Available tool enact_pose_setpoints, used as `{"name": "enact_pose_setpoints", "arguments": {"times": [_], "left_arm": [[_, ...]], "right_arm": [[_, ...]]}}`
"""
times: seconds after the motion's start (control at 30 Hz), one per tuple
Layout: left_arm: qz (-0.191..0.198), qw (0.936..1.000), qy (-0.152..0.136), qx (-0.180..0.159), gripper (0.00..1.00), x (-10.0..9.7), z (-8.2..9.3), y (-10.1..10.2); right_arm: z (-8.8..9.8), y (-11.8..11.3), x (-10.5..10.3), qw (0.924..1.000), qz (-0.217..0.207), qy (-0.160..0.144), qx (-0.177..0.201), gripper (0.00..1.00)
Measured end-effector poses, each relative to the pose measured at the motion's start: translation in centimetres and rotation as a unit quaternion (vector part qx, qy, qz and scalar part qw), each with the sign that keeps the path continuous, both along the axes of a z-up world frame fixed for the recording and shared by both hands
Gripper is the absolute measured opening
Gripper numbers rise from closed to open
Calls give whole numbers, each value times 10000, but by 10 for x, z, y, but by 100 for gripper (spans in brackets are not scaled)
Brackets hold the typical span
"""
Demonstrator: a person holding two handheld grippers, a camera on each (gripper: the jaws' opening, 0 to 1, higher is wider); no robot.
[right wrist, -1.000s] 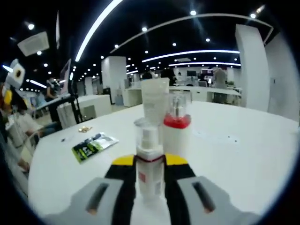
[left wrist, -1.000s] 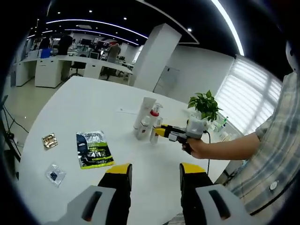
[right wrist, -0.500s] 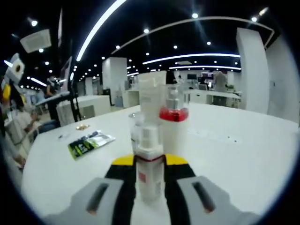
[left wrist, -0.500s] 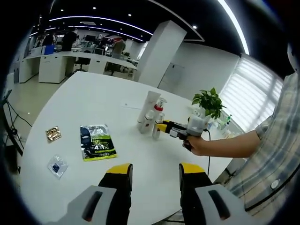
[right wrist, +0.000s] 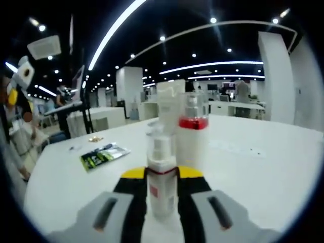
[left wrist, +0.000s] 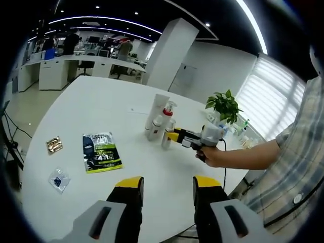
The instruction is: Arrange the skincare products in the storage area until every visible bottle or jar stands upright without overlapping.
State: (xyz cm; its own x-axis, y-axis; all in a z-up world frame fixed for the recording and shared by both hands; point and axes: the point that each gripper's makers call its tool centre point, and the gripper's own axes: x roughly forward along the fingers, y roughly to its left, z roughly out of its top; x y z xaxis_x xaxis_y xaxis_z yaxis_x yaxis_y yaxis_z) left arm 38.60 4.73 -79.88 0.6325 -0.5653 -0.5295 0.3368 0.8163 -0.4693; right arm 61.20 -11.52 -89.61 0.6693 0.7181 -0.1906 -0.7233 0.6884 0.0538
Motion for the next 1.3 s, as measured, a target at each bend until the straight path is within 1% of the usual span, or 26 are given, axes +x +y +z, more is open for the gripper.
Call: {"name": "enact_pose_setpoints", "arguments": {"times": [0.07,0.2,0.33,0.63,0.67,0.73,0.77,0.83,0.9,0.93,0.97,1.0,1.1,1.2,1.3], "left_arm": [[-10,10000,0,7,40,-1,0,-1],[-68,10000,27,27,40,-2,-2,-4],[-141,9999,42,36,40,-2,-4,-8],[-284,9996,53,48,40,-3,-5,-15],[-277,9996,46,46,40,-3,-4,-15],[-245,9997,43,35,40,-4,-4,-13],[-236,9997,55,36,39,-5,-5,-13],[-212,9997,79,42,39,-6,-7,-11],[-197,9998,88,46,39,-7,-8,-10],[-184,9998,95,41,39,-7,-8,-10],[-177,9998,101,34,39,-8,-8,-10],[-181,9998,109,28,39,-8,-9,-10],[-196,9997,110,40,39,-7,-10,-11],[-190,9998,105,27,39,-6,-10,-12],[-197,9997,123,52,38,-7,-11,-11]], "right_arm": [[0,-1,-4,10000,-3,-22,39,20],[-2,-11,-11,9999,-80,-47,69,20],[-2,-10,-23,9998,78,-162,-84,20],[-3,-9,-20,9997,78,-131,-188,21],[-6,-8,-20,9995,111,-134,-281,21],[-16,-9,-23,9981,164,12,-600,21],[-20,-9,-23,9978,148,75,-639,21],[-22,-10,-22,9985,94,181,-509,25],[-24,-12,-21,9984,-25,377,-424,28],[-23,-11,-22,9985,-10,317,-445,27],[-23,-12,-21,9984,-32,320,-473,26],[-26,-12,-21,9979,-60,407,-501,25],[-28,-10,-21,9972,-54,427,-609,21],[-29,-8,-19,9968,-6,366,-715,20],[-29,-7,-16,9967,-11,344,-731,20]]}}
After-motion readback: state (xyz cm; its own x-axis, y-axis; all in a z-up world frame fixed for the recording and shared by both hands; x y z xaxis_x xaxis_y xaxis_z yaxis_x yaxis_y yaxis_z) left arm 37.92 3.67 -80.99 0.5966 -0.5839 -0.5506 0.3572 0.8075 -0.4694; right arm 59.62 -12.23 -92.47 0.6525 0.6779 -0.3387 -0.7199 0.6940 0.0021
